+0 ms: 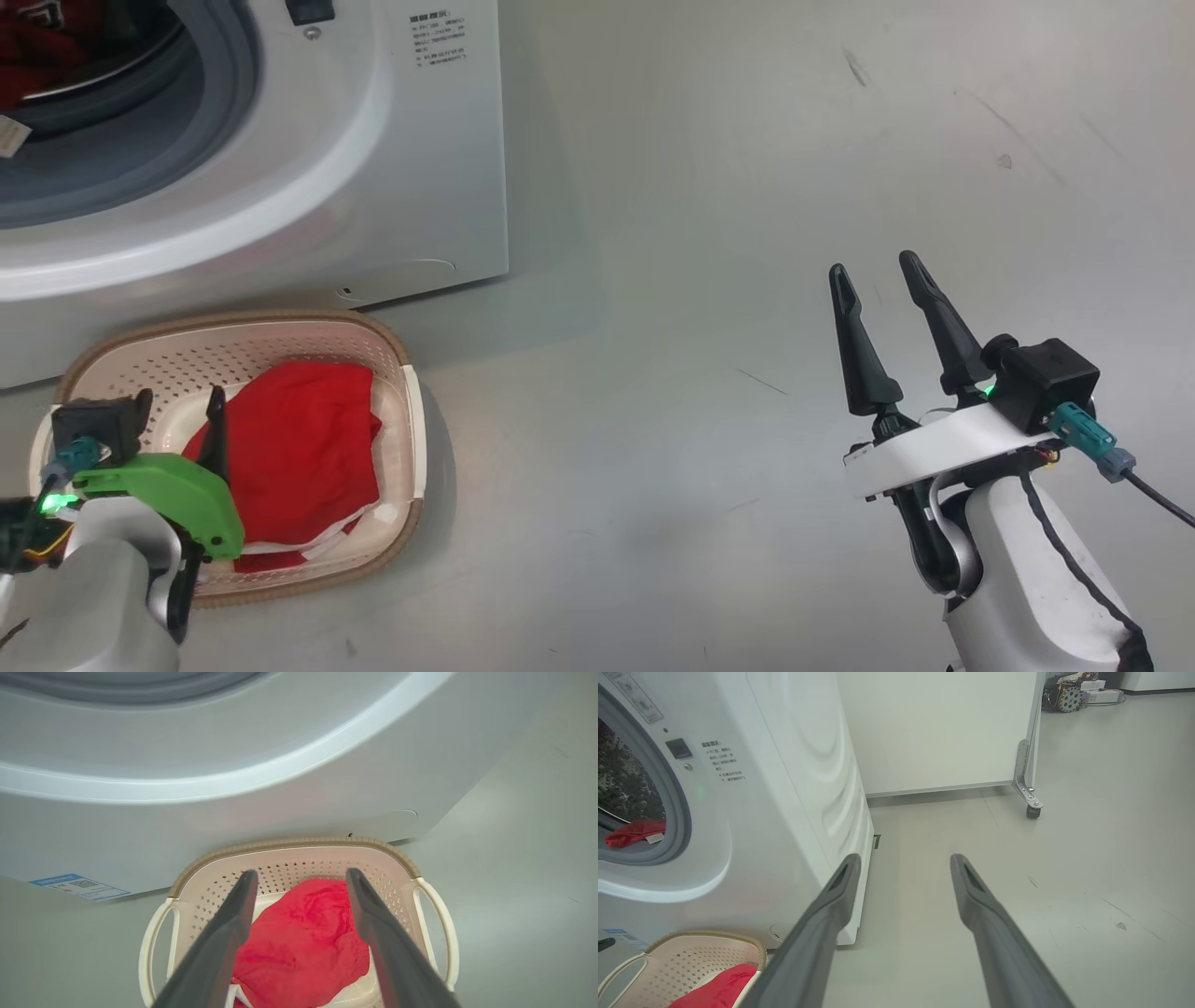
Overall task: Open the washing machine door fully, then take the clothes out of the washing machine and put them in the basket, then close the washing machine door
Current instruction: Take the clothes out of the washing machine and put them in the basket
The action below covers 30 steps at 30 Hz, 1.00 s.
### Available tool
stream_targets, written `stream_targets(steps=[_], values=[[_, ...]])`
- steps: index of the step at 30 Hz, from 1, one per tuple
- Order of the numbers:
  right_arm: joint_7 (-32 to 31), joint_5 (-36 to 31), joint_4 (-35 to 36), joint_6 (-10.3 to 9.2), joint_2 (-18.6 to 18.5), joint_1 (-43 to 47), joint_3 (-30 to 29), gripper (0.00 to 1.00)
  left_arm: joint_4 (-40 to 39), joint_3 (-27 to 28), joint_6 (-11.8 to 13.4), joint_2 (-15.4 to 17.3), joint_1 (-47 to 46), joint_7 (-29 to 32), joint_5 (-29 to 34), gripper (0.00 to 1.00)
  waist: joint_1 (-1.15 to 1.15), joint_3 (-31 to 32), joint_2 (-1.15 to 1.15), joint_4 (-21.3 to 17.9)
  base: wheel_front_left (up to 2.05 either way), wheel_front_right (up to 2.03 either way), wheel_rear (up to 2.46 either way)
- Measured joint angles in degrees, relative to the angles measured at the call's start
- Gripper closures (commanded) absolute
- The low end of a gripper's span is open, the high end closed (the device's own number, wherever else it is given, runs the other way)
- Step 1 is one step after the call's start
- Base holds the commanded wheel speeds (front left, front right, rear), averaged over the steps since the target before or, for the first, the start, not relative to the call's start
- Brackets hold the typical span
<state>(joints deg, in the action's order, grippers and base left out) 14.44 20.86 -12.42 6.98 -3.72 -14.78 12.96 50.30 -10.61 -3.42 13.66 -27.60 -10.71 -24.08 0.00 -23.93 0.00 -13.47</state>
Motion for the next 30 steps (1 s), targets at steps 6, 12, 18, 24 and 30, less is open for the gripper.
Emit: stream_targets(steps=[6, 12, 18, 24, 30], values=[[0.0, 0.0, -0.53, 0.0, -0.12, 0.26, -0.58, 0.0, -1.43, -1.62, -0.99, -1.07, -0.09, -2.47, 1.42, 0.0, 0.0, 2.83, 0.0, 1.9, 0.0, 0.0, 0.0], [0.0, 0.0, -1.12, 0.0, -0.22, 1.78, -0.83, 0.0, -4.75, -2.25, -1.48, -2.12, -0.09, -3.23, 1.92, 0.0, 0.0, 5.61, 0.0, 4.64, 0.0, 0.0, 0.0], [0.0, 0.0, -1.52, 0.0, -0.33, 3.08, -1.01, 0.0, -9.44, -2.63, -1.51, -2.49, 0.23, -3.67, 3.07, 0.0, 0.0, 8.95, 0.0, 8.06, 0.0, 0.0, 0.0], [0.0, 0.0, -1.76, 0.0, -0.32, 4.75, -1.13, 0.0, -15.97, -1.04, -1.38, -3.49, 3.59, -3.67, 3.11, 0.0, 0.0, 12.08, 0.0, 10.57, 0.0, 0.0, 0.0], [0.0, 0.01, -1.88, 0.0, -0.29, 6.04, -0.86, 0.0, -21.15, 1.15, -0.2, -4.58, 9.15, -3.67, 3.11, 0.0, 0.0, 15.03, 0.0, 12.47, 0.0, 0.0, 0.0]])
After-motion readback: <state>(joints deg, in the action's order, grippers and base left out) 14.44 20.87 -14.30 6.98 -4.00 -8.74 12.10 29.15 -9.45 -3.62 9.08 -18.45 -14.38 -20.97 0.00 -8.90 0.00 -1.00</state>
